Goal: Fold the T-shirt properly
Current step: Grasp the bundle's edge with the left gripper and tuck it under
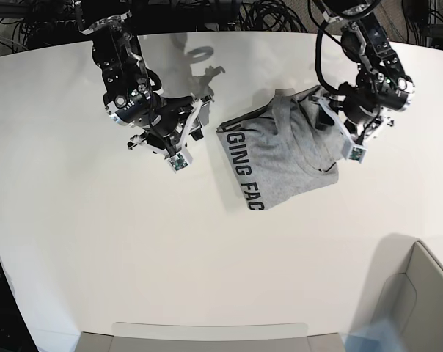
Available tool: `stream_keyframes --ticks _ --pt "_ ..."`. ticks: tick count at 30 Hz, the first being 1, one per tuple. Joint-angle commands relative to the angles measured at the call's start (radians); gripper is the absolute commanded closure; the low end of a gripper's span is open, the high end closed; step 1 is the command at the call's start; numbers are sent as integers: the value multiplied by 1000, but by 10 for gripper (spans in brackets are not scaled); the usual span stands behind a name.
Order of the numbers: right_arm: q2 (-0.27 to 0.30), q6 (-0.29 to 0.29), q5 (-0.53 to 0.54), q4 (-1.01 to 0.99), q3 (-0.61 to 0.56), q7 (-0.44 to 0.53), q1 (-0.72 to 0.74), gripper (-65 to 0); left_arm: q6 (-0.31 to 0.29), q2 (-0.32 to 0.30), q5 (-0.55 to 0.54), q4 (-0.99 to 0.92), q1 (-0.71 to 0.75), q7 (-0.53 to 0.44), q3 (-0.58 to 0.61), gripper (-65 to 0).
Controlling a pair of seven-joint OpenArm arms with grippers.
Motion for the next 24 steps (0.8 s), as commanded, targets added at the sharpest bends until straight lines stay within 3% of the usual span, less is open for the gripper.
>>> stream_keyframes --ticks 1,6,24 --pt "-2 3 5 19 2 18 15 -204 -1 -4 -36 15 0 -15 21 -331" --pt "12 3 7 17 -1 18 18 -204 -1 -8 -151 15 49 -15 69 -331" --pt "12 3 7 19 0 17 18 -204 -1 -47 -162 -117 50 -15 70 -331"
